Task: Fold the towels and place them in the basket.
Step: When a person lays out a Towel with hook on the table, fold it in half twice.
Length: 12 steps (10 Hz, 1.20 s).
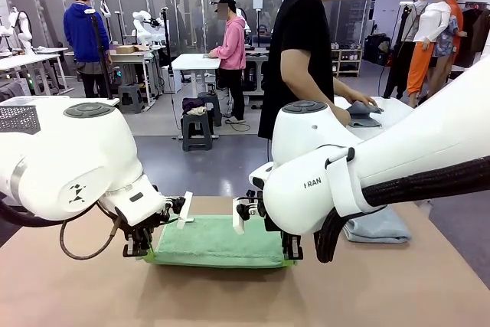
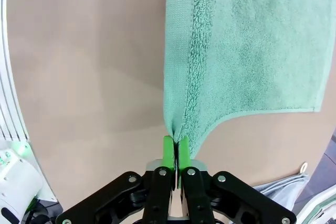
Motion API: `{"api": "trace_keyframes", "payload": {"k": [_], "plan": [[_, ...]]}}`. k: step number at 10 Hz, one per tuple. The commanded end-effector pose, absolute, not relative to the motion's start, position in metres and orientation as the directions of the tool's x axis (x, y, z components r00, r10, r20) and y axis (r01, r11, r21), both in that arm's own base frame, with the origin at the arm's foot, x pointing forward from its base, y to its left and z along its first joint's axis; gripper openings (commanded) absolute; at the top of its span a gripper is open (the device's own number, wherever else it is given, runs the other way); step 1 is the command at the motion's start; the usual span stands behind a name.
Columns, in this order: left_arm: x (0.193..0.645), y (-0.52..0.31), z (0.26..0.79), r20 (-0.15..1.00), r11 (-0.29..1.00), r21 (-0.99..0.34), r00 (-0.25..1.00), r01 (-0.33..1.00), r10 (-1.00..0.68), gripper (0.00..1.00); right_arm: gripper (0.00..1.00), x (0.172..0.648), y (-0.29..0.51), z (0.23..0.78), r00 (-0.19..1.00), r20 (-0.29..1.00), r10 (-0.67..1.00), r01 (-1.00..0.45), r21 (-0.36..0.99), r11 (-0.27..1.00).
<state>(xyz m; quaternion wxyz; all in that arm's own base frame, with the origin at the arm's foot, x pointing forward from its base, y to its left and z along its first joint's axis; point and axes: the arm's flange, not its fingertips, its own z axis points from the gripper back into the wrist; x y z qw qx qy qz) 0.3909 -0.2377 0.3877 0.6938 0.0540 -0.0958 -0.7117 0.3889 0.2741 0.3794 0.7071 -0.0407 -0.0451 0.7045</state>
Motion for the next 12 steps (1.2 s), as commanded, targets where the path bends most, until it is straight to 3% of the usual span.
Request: {"api": "trace_keyframes", "payload": {"k": [1,4,9,12], "plan": [[0.404,-0.239,0.389,0.060,-0.043,0.179,-0.055,0.983,-0.997,0.03,0.04,0.404,0.271,0.382,-0.059,0.020,0.998,-0.995,-0.078,-0.057],[0.432,-0.244,0.407,0.005,-0.061,0.193,-0.063,0.979,-0.998,0.03,0.04,0.437,0.268,0.397,-0.089,0.062,0.994,-0.991,-0.101,-0.083],[0.511,-0.248,0.393,0.057,-0.027,0.109,-0.034,0.994,-0.998,0.03,0.04,0.508,0.279,0.397,-0.067,0.049,0.997,-0.996,-0.059,-0.064],[0.552,-0.258,0.387,0.032,-0.003,0.127,-0.007,0.992,-0.999,0.03,0.04,0.551,0.284,0.391,-0.060,0.040,0.997,-0.997,-0.053,-0.057]]}}
